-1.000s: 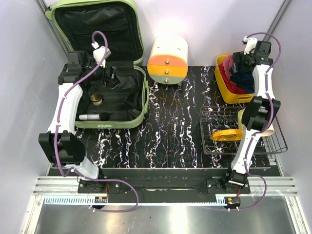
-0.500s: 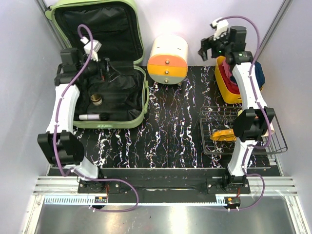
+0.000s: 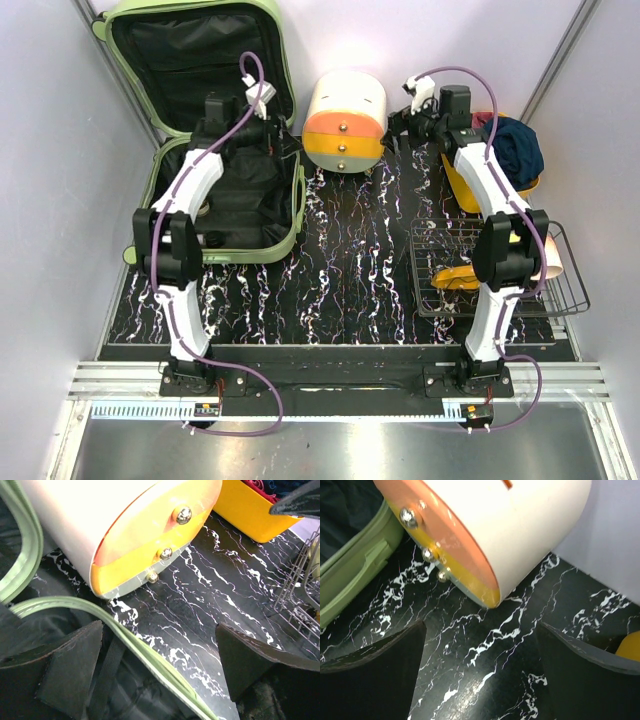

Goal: Open, take out, and arrange the luggage

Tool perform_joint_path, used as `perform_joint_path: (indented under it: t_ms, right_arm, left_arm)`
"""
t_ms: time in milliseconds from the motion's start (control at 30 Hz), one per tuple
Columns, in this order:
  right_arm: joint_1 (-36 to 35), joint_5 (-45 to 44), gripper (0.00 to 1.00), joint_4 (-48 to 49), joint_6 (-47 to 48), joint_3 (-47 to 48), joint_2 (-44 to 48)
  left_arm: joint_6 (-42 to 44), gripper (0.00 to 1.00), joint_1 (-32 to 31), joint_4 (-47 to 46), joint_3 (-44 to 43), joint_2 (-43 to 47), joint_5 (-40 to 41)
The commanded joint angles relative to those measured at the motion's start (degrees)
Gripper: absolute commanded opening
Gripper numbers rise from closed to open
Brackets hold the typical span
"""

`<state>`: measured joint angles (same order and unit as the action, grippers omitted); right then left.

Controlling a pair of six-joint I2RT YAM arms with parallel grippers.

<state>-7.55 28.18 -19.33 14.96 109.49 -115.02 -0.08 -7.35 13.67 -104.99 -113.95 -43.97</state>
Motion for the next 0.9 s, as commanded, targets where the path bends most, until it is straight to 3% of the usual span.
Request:
perform_joint_path:
  t_ms: [0, 100, 300, 533, 867]
  right_arm:
    - [0.17, -1.71, 1.00, 5.88, -0.54, -3.75, 6.56]
    - [0.17, -6.91, 1.00, 6.42, -3.44, -7.18, 8.49]
    - [1.83, -5.25, 1.00, 4.66, -3.27, -12.10, 13.77]
    - [4.47, -3.75, 1.00, 4.56, -4.59, -19.47, 18.94]
    - [5.36, -1.73, 1.00, 7.03, -4.67, -26.17, 21.86]
  left_arm:
    - [-0.36, 0.99, -1.08, -11.91, -4.77, -5.22, -1.39]
    - [-0.54, 0.99, -1.26, -16.38, -6.88, -9.96, 0.10]
    - [-0.36, 0.99, -2.40, -20.87, -12.87, -18.14, 1.52]
    - [0.26, 0.99, -5.91, -23.51, -20.95, -25.61, -6.64]
    - [0.25, 0.95, -9.87, -23.61, -19.99, -23.51, -3.15]
